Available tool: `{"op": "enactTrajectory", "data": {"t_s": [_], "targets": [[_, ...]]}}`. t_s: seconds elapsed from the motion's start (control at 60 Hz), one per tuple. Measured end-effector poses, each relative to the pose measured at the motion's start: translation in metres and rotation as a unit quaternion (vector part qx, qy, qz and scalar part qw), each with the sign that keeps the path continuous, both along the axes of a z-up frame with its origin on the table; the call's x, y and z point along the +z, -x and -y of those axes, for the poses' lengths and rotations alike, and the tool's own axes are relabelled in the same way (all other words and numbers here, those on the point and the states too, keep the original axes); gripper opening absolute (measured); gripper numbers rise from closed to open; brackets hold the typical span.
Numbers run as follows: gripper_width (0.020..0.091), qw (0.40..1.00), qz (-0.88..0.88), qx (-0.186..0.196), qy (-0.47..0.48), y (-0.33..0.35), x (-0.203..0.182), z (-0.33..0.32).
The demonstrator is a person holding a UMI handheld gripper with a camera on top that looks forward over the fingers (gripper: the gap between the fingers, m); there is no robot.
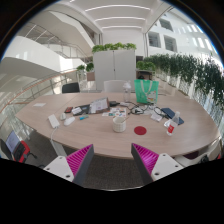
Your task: Pour water
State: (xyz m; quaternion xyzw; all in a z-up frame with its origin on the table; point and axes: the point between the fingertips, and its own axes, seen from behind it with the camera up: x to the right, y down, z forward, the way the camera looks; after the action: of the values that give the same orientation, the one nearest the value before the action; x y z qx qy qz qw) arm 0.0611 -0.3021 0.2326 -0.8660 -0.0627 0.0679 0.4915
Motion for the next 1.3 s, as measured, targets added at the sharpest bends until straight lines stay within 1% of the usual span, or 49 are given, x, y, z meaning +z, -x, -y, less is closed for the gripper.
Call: {"op": "enactTrajectory", "data": {"t_s": [0.067,0.15,0.3,0.417,0.55,0.567,0.583,0.617,0.733,0.85,0.917,0.983,1.05,1.083,1.1,1.117,1.133,1.167,1.3], "targets": [[0.0832,1.000,0.004,0.003,0.001,0.018,-0.007,-0.001],[0.0838,1.000,0.003,0.000,-0.002,0.024,-0.011,-0.005],[0.0832,1.000,0.010,-0.016,-0.025,-0.004,-0.017,-0.024],[0.0833,0.997,0.021,-0.042,-0.055,-0.060,-0.025,-0.053],[0.0829,0.992,0.042,-0.085,-0.079,-0.150,-0.043,-0.100],[0.0817,0.991,0.044,-0.089,-0.085,-0.162,-0.045,-0.106],[0.0829,0.990,0.047,-0.094,-0.091,-0.174,-0.047,-0.113],[0.0829,0.988,0.053,-0.103,-0.101,-0.198,-0.052,-0.128],[0.0831,0.982,0.059,-0.131,-0.125,-0.275,-0.080,-0.182],[0.0829,0.978,0.039,-0.157,-0.130,-0.327,-0.119,-0.247],[0.0826,0.979,0.022,-0.164,-0.123,-0.346,-0.129,-0.275],[0.0828,0.979,0.018,-0.161,-0.126,-0.352,-0.143,-0.312],[0.0825,0.978,0.028,-0.154,-0.134,-0.360,-0.144,-0.329],[0.0811,0.978,0.032,-0.154,-0.137,-0.364,-0.146,-0.338],[0.0789,0.978,0.032,-0.153,-0.138,-0.364,-0.147,-0.342],[0.0751,0.978,0.033,-0.151,-0.139,-0.365,-0.148,-0.345],[0.0698,0.978,0.033,-0.150,-0.140,-0.363,-0.151,-0.357],[0.0533,0.979,0.032,-0.149,-0.136,-0.364,-0.158,-0.361],[0.0509,0.966,0.038,-0.182,-0.181,-0.380,-0.152,-0.372]]}}
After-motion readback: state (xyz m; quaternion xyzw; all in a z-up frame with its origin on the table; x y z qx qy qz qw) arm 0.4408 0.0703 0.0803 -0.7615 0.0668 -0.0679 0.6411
